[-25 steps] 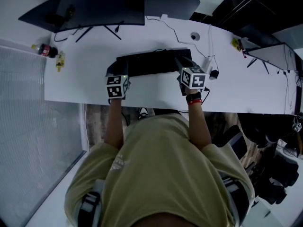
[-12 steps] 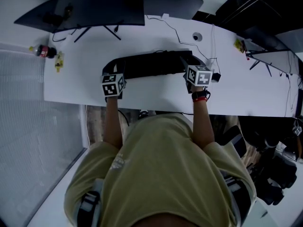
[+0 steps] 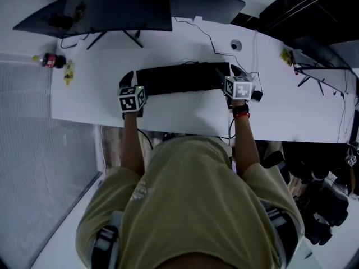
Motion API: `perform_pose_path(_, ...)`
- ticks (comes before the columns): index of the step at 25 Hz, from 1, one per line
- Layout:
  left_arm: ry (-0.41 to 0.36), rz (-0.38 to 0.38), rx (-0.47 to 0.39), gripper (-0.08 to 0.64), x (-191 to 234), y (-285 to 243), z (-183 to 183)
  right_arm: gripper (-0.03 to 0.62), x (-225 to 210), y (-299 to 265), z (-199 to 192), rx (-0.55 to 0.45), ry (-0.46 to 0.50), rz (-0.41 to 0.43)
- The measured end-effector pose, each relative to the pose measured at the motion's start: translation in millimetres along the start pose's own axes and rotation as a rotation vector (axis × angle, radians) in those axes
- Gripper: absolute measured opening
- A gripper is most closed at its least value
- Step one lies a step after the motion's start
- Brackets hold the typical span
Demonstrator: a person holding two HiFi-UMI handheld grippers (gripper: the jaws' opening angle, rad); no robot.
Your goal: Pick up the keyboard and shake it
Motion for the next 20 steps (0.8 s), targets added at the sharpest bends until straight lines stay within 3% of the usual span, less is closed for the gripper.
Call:
perform_pose_path(5, 0.043, -0.008, 0.066, 0.348, 7, -13, -11, 0.33, -10, -17, -5, 0.024, 0.004, 0.008)
perform_pose_path(10, 0.132, -0.028, 0.095, 0.354, 12, -24, -19, 0.333, -18, -32, -7, 0.052, -0.018, -0.006)
perform_pose_path(20, 0.216, -0.019, 0.171, 0.353, 32, -42, -36, 0.334, -21, -53, -13, 0.091, -0.052, 0.011)
Point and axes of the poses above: the fingertips, and each gripper's own axes: y backward along the fingers, x to its left, z out of its top, the point moved 1 cm from there along y, backward along the fingers, and after that the axes turned 9 degrees about -z, right-handed, at the moved point
